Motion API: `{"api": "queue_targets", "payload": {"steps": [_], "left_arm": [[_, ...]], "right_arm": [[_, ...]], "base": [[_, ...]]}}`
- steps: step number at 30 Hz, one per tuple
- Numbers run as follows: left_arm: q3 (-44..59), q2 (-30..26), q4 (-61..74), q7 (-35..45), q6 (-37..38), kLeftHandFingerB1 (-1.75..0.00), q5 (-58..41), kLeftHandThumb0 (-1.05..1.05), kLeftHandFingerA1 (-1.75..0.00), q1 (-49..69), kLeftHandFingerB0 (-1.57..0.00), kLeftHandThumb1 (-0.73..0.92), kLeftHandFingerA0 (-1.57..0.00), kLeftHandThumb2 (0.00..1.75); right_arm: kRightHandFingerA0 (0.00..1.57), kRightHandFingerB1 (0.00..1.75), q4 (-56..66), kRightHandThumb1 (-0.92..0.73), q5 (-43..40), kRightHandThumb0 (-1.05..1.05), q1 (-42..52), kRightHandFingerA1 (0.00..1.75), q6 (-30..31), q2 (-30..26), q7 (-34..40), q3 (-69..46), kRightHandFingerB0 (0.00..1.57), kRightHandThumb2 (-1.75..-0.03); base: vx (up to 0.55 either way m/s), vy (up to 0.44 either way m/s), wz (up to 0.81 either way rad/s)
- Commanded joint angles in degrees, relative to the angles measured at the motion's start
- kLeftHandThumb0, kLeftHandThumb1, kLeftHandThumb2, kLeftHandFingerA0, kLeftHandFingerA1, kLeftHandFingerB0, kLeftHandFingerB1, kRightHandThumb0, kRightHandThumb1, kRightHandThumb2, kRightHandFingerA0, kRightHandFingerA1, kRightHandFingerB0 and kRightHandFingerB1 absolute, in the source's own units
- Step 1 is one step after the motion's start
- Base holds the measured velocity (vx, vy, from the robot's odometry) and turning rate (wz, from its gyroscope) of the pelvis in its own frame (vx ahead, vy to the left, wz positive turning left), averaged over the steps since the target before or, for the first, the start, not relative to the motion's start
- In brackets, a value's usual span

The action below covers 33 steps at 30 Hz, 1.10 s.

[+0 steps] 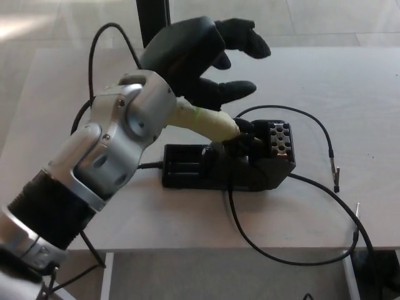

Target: Use the left hand of the robot to grab the soldering gun kept on the middle of the table and pull it out of its base and keep it on the left side of the base

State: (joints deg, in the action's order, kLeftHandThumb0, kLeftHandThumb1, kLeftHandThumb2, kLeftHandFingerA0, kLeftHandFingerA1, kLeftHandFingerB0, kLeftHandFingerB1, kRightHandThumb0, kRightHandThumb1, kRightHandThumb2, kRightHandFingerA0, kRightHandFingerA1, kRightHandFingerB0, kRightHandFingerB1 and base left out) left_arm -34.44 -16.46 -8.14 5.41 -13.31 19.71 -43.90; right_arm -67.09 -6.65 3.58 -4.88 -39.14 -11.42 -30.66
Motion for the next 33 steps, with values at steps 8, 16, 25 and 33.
{"api": "queue_targets", "payload": {"steps": [8, 16, 25, 33], "left_arm": [[-17.1, -14.2, 3.0, 14.1, 0.3, -0.36, 26.7, -0.77, -0.49, -1.0, -0.37, 0.89, -0.23, 0.67], [-18.1, -20.0, 3.9, 15.5, 1.4, -0.50, 30.5, -0.81, -0.53, -0.7, -0.29, 0.70, -0.06, 1.07], [-18.6, -23.5, 7.1, 20.4, 1.8, -0.49, 35.4, -0.85, -0.37, -1.7, -0.26, 0.67, -0.04, 1.04], [-13.5, -22.0, 8.3, 14.6, 3.1, -0.49, 29.8, -0.19, -1.49, 1.9, -0.42, 0.58, -0.96, 0.67]], "right_arm": [[0.52, 0.52, -0.4, -0.49, -1.3, -0.57, -1.1, 0.68, -3.7, -3.2, -1.5, -0.1, 0.32, -0.87], [0.57, 0.39, -1.0, -0.62, -0.2, -0.56, -2.6, 0.63, -3.0, -4.3, -1.3, 0.8, 0.39, -0.59], [0.54, 0.52, -0.4, -0.49, -0.1, -0.56, -2.6, 0.68, -2.6, -4.8, -1.0, 1.2, 0.33, -0.87], [0.54, 0.51, -0.5, -0.50, -0.4, -0.55, -2.6, 0.68, -2.7, -5.0, -0.7, 1.3, 0.33, -0.87]], "base": [[0.00, 0.000, 0.00], [0.00, 0.000, 0.00], [0.00, 0.000, 0.00], [0.00, 0.000, 0.00]]}}
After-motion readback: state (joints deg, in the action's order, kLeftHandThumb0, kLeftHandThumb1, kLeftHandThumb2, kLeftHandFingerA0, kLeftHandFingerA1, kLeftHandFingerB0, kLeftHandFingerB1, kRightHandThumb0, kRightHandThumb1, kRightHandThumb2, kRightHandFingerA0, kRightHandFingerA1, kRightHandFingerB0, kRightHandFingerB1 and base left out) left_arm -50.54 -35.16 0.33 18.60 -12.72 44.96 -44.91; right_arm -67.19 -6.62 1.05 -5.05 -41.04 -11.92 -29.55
